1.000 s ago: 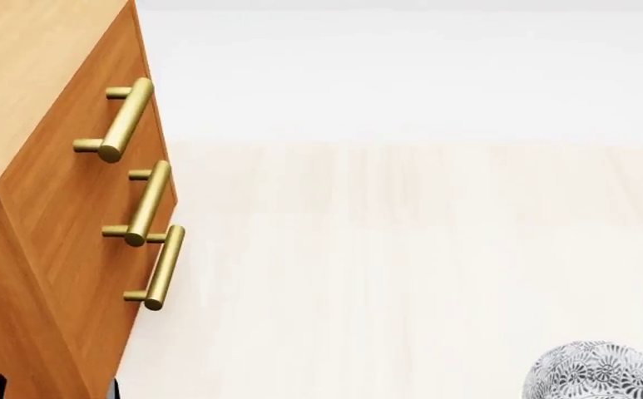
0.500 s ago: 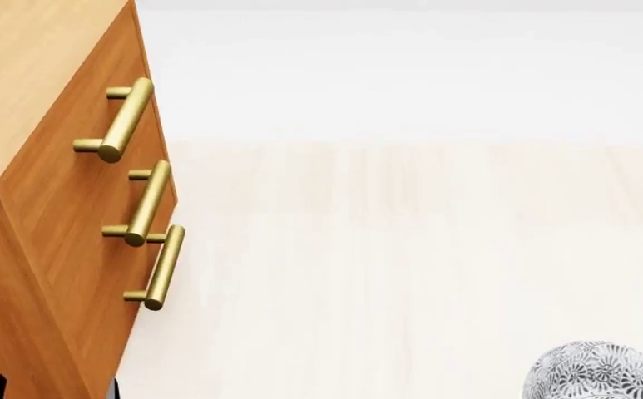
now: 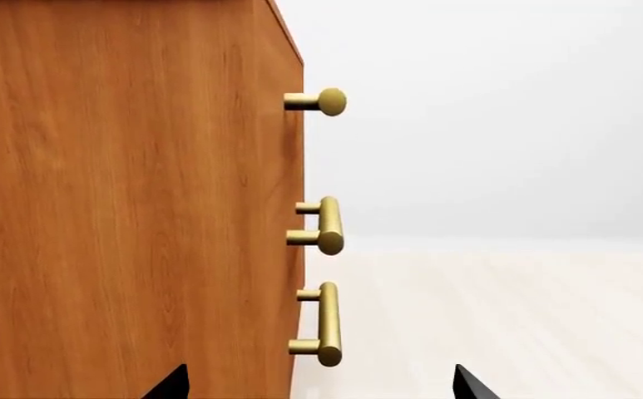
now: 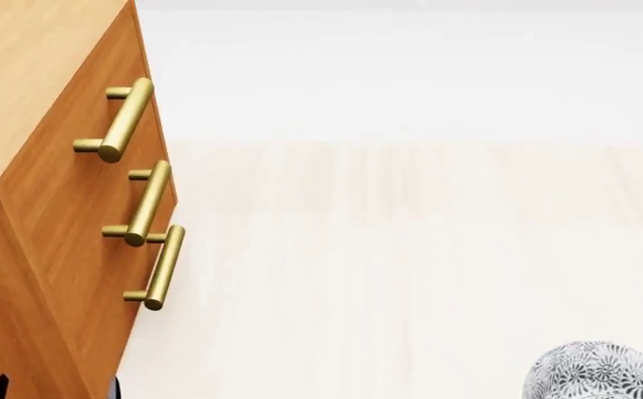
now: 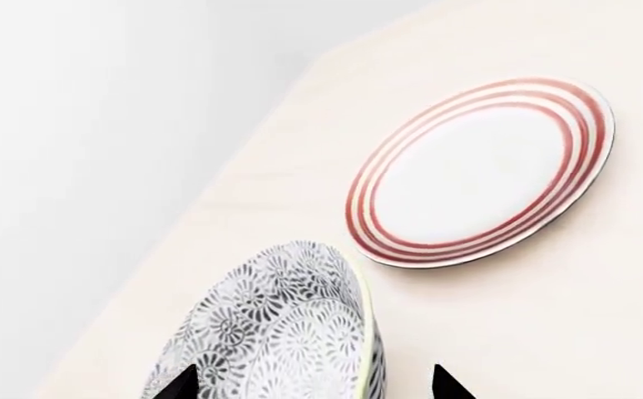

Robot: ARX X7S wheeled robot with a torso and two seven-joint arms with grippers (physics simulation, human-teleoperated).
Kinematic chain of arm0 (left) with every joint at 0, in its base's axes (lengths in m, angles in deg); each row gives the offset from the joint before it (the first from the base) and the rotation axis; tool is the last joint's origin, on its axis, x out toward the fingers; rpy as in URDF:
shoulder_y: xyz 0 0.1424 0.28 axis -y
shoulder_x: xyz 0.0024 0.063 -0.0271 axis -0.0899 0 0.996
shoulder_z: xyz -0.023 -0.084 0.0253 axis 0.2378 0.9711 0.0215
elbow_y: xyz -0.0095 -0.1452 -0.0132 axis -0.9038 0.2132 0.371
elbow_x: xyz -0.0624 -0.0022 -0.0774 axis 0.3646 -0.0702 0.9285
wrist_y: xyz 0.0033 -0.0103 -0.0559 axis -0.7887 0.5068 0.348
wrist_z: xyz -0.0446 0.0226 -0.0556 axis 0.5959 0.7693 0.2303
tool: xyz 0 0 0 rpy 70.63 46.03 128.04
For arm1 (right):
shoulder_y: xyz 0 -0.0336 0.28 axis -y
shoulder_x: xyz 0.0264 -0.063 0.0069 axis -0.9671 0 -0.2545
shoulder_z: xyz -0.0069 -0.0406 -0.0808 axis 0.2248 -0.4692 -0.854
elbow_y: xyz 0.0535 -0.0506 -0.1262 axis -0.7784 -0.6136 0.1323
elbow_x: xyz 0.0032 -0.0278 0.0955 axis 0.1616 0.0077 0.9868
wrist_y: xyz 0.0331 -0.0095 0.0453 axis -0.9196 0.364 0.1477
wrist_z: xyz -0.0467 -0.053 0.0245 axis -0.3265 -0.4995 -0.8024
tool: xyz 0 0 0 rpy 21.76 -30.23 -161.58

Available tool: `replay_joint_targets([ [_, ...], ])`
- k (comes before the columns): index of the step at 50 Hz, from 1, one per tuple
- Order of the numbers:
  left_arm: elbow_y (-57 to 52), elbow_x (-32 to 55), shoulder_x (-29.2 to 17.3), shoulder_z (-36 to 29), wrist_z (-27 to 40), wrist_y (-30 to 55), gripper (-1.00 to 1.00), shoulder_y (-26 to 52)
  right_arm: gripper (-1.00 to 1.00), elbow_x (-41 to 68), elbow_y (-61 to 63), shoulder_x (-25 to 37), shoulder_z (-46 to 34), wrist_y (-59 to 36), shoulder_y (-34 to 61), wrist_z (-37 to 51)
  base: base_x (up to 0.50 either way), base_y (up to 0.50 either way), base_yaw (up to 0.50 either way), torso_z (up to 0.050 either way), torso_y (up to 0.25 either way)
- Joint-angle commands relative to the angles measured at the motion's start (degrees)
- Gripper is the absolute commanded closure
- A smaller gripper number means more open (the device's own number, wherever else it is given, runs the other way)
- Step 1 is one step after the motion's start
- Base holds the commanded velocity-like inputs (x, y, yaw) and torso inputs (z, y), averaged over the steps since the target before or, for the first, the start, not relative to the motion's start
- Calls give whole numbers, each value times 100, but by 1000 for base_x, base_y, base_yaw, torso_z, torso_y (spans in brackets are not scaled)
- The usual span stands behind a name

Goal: Put the bowl on top of the cabinet.

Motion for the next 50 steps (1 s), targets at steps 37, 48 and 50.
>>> replay_joint_targets([
  [37,74,45,-46,-98,52,-11,-100,67,-100,326,-1575,59,-11,-515,1133,133,0,0,0,0,0],
  [48,77,70,-64,-103,66,-18,-100,75,-100,520,-1838,101,-93,-733,1320,-11,0,0,0,0,0],
  [50,77,74,-67,-103,70,-19,-100,76,-100,548,-1891,106,-114,-778,1359,-32,0,0,0,0,0],
])
